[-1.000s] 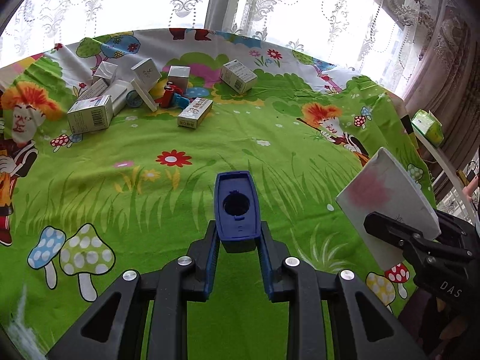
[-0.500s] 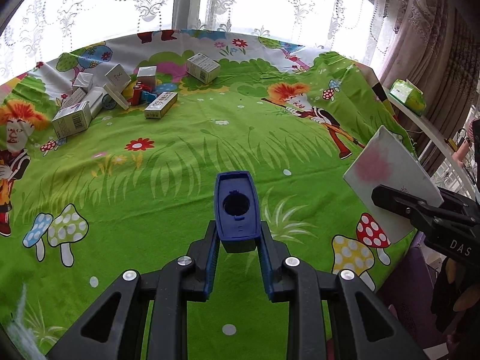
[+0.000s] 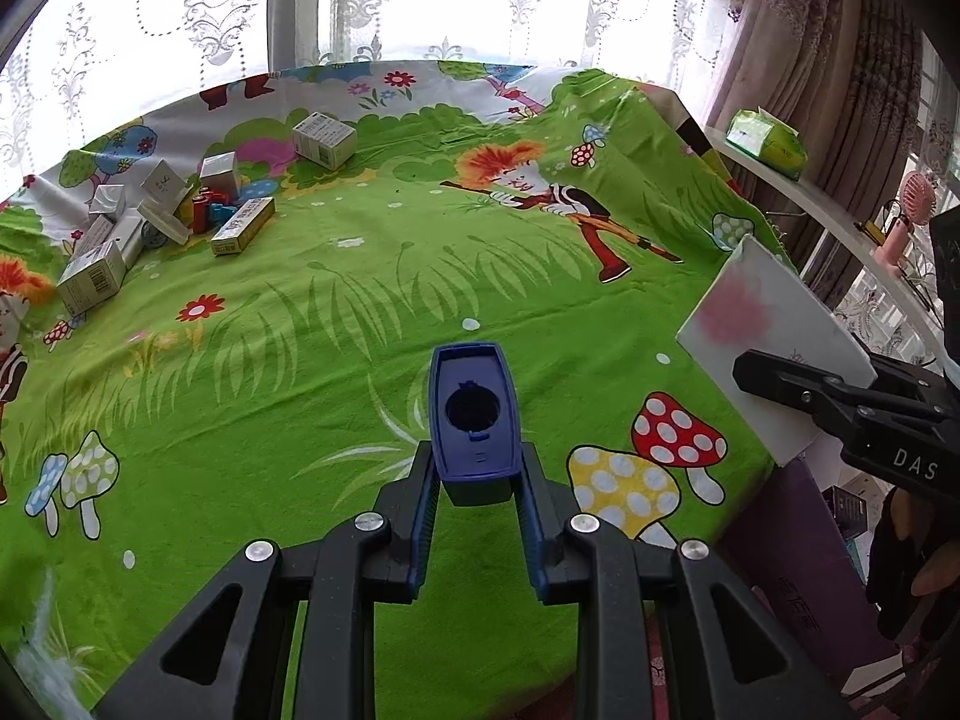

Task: Organize rigid objects
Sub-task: 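Carry the blue cap and white box over to the cardboard box, then open both grippers to drop the items into the cardboard box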

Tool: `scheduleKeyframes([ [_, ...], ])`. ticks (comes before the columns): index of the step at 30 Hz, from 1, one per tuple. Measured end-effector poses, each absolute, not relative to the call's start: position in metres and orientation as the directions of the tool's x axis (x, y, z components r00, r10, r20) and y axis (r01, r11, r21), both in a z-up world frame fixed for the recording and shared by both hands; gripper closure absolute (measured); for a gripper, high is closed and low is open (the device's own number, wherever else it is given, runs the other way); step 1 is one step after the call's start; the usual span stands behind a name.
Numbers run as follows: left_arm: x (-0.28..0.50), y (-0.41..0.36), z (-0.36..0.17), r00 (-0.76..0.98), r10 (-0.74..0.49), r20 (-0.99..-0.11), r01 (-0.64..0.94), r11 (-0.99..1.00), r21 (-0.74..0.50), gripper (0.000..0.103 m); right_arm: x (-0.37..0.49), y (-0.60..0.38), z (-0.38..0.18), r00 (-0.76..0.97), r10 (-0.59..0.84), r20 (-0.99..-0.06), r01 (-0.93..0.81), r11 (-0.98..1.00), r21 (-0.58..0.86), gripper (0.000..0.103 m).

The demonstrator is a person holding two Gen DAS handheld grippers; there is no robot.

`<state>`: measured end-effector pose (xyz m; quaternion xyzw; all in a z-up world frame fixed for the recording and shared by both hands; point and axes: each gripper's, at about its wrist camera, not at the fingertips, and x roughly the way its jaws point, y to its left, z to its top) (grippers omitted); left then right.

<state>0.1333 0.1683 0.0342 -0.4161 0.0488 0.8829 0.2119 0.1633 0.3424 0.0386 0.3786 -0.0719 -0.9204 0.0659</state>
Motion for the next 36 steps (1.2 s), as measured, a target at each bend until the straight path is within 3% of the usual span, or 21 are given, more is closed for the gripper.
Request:
scheduleKeyframes([
  [21, 0.203, 0.301, 0.056, -0.440, 0.482, -0.758, -0.746, -0.666, 0.009, 0.077, 0.235, 0.427, 0.039, -0.689, -0.029, -0.724, -0.139, -0.976, 0.171, 0.065],
  [36, 0.246, 0.398, 0.037, -0.217, 0.526, -0.823, -0.899, -0.436, -0.042, 0.077, 0.289, 0.508, 0.025, -0.612, 0.146, -0.777, -0.359, -0.927, 0.109, 0.065],
])
